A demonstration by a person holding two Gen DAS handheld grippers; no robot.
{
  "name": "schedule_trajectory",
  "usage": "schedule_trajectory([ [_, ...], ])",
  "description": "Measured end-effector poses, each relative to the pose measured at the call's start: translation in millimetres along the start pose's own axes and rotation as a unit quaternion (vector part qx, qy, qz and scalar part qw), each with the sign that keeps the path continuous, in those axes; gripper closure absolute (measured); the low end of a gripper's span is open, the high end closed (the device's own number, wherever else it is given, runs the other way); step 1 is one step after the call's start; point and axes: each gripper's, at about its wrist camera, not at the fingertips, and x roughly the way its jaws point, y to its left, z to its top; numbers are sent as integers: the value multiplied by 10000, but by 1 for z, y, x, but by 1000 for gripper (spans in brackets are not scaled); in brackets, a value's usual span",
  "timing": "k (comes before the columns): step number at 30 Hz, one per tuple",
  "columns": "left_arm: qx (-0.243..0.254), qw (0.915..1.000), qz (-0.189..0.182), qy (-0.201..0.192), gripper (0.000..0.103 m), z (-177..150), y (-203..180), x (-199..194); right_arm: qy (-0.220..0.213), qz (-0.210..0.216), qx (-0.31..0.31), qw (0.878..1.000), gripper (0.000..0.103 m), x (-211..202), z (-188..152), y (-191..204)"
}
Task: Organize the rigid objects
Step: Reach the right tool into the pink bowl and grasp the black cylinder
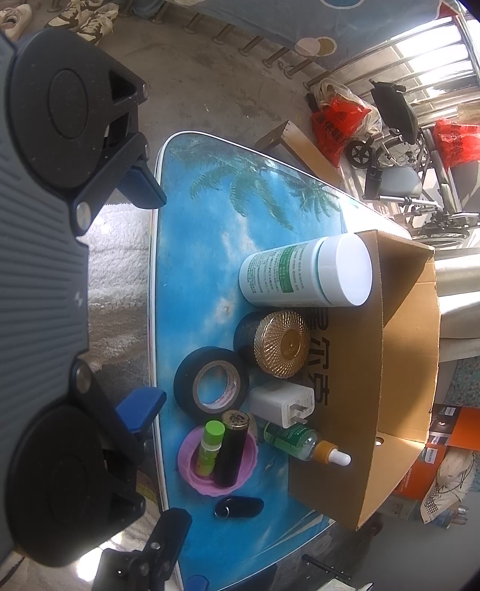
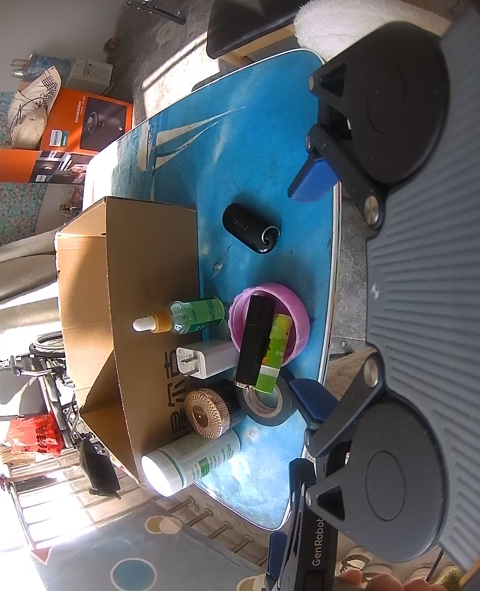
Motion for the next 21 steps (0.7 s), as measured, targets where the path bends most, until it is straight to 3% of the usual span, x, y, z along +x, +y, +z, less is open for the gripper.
schedule_trajectory([
  [8, 129, 9999, -76, -57, 0, 1, -6, 2, -127, 14, 115, 9999, 1, -2, 0, -8],
  [21, 787, 9918, -727, -694, 3, 5, -31, -5, -701, 376, 641, 9948, 1, -12, 4, -48],
])
